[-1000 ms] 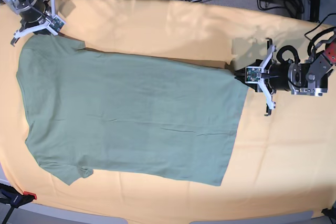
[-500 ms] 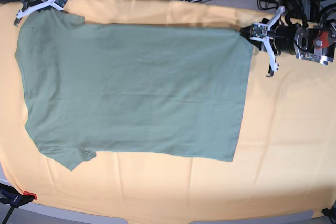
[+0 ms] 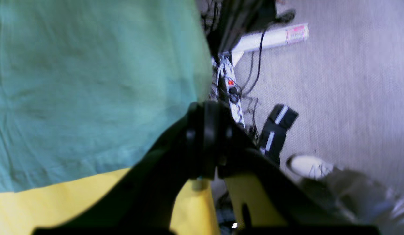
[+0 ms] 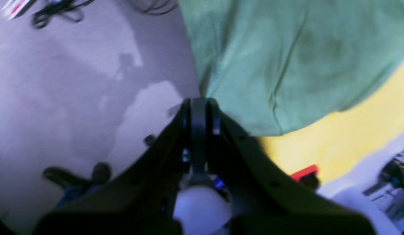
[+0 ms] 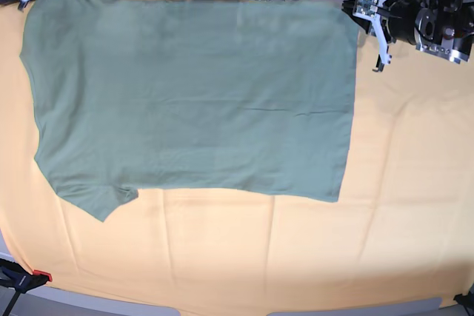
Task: Fold the T-shirt properly
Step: 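Grasp the shirt edge with both grippers and pull it toward the arms, then release and regrasp the shirt edge with both grippers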
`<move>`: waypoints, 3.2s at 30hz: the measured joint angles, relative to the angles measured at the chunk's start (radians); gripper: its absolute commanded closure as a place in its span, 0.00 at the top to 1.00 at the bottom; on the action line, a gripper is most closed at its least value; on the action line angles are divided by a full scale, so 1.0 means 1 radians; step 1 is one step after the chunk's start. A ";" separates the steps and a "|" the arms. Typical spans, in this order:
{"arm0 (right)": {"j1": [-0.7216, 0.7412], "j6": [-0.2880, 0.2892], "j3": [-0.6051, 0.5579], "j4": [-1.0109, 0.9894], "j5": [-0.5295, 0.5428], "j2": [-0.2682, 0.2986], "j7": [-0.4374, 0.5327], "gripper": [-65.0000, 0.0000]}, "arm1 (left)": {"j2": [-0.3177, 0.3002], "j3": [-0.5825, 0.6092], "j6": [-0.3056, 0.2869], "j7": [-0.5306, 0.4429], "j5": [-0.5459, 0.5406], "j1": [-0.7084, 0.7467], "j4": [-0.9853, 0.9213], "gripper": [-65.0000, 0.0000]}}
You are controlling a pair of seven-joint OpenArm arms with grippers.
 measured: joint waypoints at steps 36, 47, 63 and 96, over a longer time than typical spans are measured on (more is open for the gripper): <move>0.467 -0.034 -0.001 -0.360 0.072 -0.006 0.444 0.00 | 0.248 -0.001 0.427 0.023 0.210 -0.048 -0.154 0.00; 0.541 -0.026 -0.001 -0.422 0.095 -0.008 0.443 0.00 | 0.269 -0.001 0.537 0.022 0.277 -0.051 -0.188 0.00; 0.542 -0.104 -0.001 -0.423 0.097 -0.008 0.470 0.41 | 0.269 -0.001 0.612 0.022 0.306 -0.070 -0.188 0.48; 0.390 0.034 0.000 -0.330 0.016 0.026 0.167 0.60 | 0.198 -0.001 0.513 0.093 0.293 -0.105 -0.158 0.48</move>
